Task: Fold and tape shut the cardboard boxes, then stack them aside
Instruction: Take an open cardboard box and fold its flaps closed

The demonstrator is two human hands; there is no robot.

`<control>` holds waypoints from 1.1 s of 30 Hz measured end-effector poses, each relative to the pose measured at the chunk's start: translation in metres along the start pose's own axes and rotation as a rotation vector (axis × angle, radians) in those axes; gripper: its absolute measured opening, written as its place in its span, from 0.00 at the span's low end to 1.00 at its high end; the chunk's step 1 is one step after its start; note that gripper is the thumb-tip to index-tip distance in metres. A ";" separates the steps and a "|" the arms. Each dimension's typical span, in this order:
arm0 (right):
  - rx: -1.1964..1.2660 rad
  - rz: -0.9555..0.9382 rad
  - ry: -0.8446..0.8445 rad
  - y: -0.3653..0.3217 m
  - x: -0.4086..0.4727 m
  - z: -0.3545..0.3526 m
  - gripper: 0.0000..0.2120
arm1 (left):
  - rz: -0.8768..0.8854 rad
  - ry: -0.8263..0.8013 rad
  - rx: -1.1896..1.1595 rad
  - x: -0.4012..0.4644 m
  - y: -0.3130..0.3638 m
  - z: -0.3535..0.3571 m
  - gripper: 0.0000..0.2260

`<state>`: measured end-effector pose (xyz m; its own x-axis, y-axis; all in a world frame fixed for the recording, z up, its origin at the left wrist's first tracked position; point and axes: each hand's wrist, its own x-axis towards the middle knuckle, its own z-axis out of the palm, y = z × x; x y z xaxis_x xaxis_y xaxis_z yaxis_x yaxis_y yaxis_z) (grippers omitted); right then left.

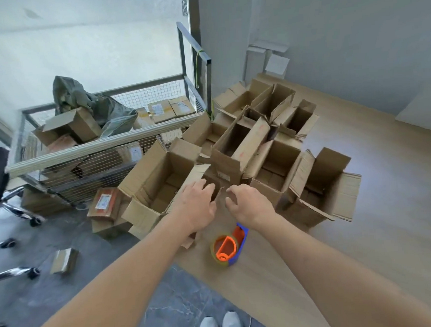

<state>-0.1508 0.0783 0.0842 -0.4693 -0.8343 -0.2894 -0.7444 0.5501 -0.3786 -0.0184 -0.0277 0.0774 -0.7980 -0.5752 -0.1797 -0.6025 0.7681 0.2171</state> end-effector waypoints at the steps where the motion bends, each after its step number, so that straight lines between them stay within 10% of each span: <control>1: 0.003 -0.009 -0.016 -0.003 0.007 0.008 0.17 | -0.018 -0.008 -0.006 -0.001 -0.008 0.004 0.25; 21: -0.138 -0.067 -0.102 0.009 0.068 0.101 0.10 | -0.125 -0.020 -0.110 0.006 -0.083 0.048 0.26; 33: -0.146 -0.075 0.259 -0.011 0.024 0.064 0.16 | 0.099 -0.055 -0.109 0.022 -0.084 0.023 0.29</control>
<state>-0.1229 0.0546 0.0250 -0.5018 -0.8647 -0.0240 -0.8334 0.4906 -0.2545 0.0152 -0.0982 0.0329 -0.8536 -0.4795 -0.2036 -0.5209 0.7835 0.3387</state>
